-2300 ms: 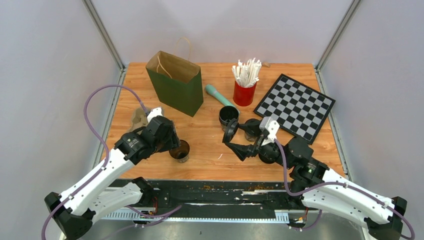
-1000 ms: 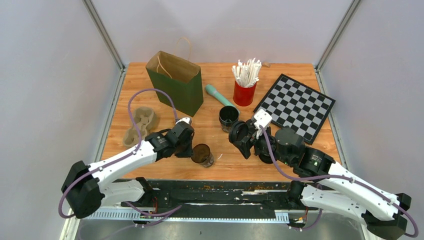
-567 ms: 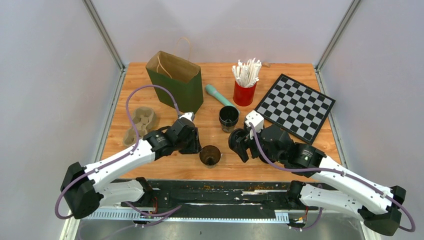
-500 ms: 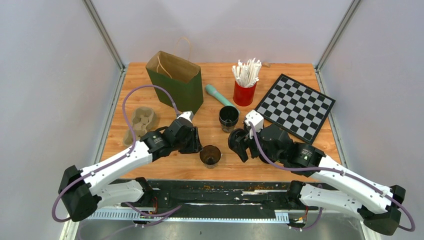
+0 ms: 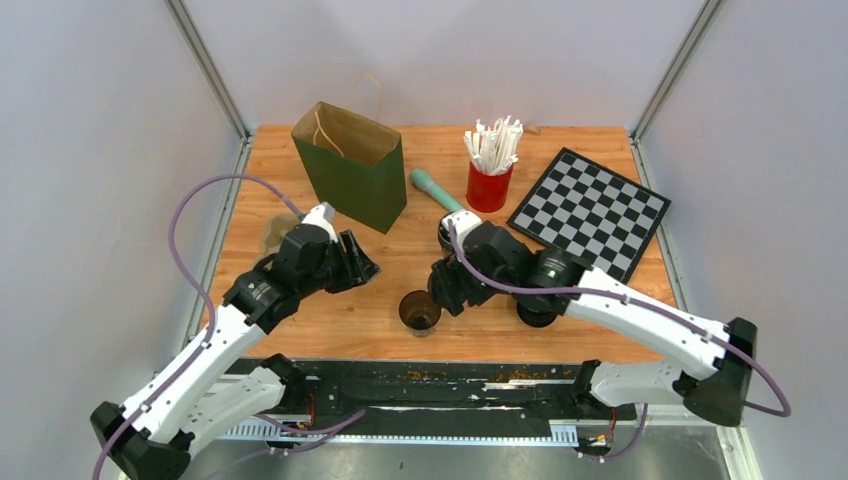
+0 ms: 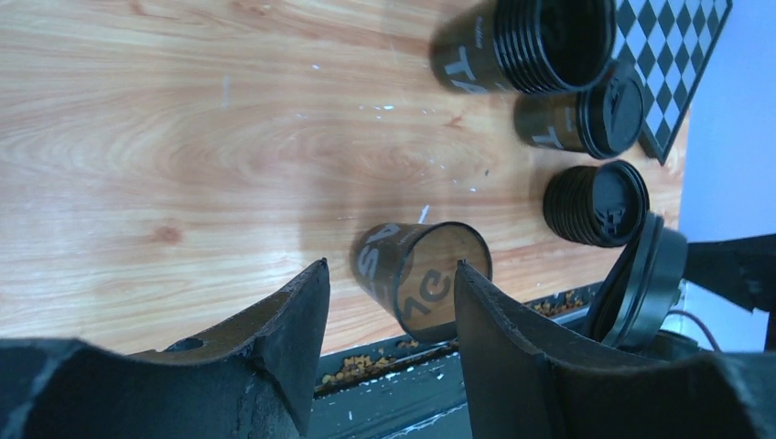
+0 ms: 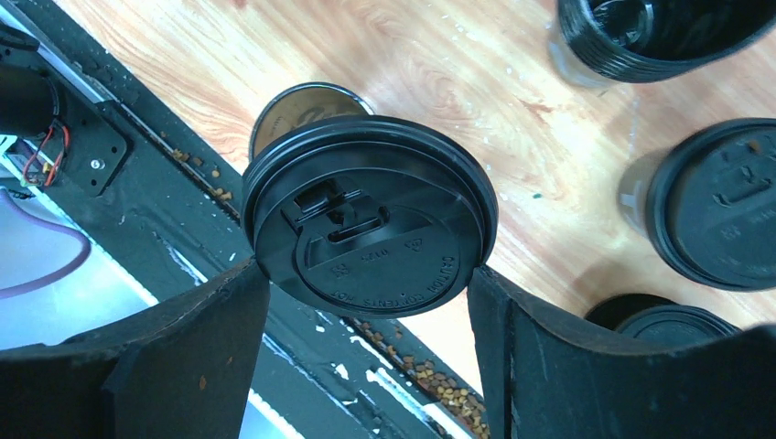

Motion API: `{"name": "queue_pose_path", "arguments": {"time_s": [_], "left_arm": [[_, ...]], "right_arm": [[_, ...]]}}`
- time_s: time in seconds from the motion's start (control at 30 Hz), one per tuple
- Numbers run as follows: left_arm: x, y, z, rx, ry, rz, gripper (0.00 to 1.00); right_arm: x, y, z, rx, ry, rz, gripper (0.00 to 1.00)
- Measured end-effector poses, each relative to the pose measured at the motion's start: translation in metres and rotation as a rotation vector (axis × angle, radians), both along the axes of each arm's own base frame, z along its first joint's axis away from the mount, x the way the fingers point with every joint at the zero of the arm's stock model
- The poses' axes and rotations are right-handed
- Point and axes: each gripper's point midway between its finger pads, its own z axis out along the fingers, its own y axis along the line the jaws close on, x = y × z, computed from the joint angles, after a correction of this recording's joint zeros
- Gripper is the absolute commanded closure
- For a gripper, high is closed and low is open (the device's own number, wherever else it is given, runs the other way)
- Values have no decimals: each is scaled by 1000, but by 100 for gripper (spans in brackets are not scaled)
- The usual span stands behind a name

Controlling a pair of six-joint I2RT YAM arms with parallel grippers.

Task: Pack the takeout coffee

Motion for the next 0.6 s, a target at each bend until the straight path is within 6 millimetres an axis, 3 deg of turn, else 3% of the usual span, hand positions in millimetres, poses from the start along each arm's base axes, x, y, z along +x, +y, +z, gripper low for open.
{"name": "queue_pose_path", "arguments": {"time_s": [0.2,0.33,0.47,0.6], "left_arm": [[6,29,-1,-24,44,64,38],[4,30,-12,-90,103,51,39],[-5,30,-38,-146,193,33,38],[-14,29,-46,-177,228,14,38]], "right_arm": [[1,27,-7,-72,92,26,29],[3,42,-14,-140,141,38,29],[2,57,-25,-212,179,56,27],[-3,65,-36,-280,214,75,26]]}}
